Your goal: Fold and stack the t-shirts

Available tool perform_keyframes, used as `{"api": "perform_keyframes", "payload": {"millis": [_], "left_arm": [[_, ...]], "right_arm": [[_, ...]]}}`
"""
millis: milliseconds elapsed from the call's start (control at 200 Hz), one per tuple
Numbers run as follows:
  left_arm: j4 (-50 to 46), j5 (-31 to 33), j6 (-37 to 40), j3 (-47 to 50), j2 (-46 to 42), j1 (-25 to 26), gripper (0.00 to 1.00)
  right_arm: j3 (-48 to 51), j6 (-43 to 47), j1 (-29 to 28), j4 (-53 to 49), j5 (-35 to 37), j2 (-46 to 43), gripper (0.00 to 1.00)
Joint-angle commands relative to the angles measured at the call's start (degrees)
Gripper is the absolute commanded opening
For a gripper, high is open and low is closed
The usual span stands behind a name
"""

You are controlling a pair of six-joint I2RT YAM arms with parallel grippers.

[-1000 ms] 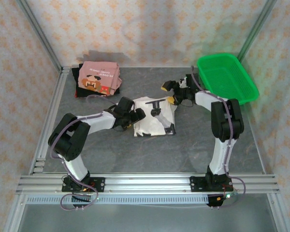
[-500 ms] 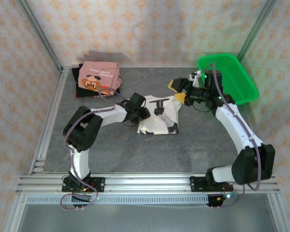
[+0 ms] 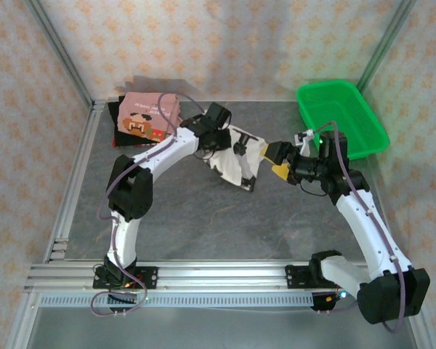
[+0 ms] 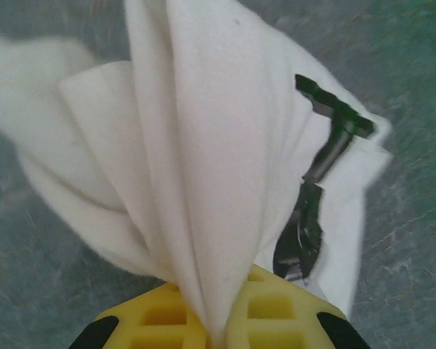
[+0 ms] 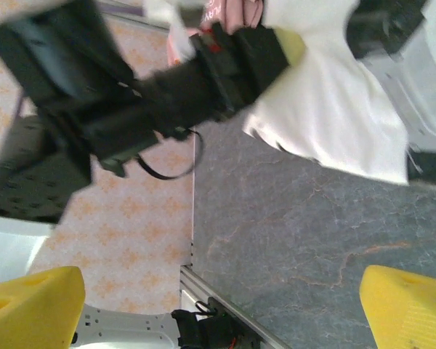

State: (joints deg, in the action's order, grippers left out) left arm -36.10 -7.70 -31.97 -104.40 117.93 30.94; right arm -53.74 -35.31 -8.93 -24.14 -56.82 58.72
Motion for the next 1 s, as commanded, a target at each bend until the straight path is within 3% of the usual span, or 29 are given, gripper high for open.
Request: {"api": "perform_keyframes", "payload": {"millis": [0,370,996], "left_arm": [[-9.5,3.7,11.8,-7.4,1.4,-0.6,0.00],[-23.9,7.4,28.5,-32.5,11.1,-1.3,0.00],[-23.5,4.1,42.8,-48.3,14.8,-10.6,0.00]], "right_arm": [[0.3,-0.1,0.4,0.0,1.5,-1.5,0.98],[-0.1,-0.2,0.4,-1.6,1.6,-1.7,0.99],[-2.2,-0.9,0.4,-2.3,3.7,2.6,1.00]]}}
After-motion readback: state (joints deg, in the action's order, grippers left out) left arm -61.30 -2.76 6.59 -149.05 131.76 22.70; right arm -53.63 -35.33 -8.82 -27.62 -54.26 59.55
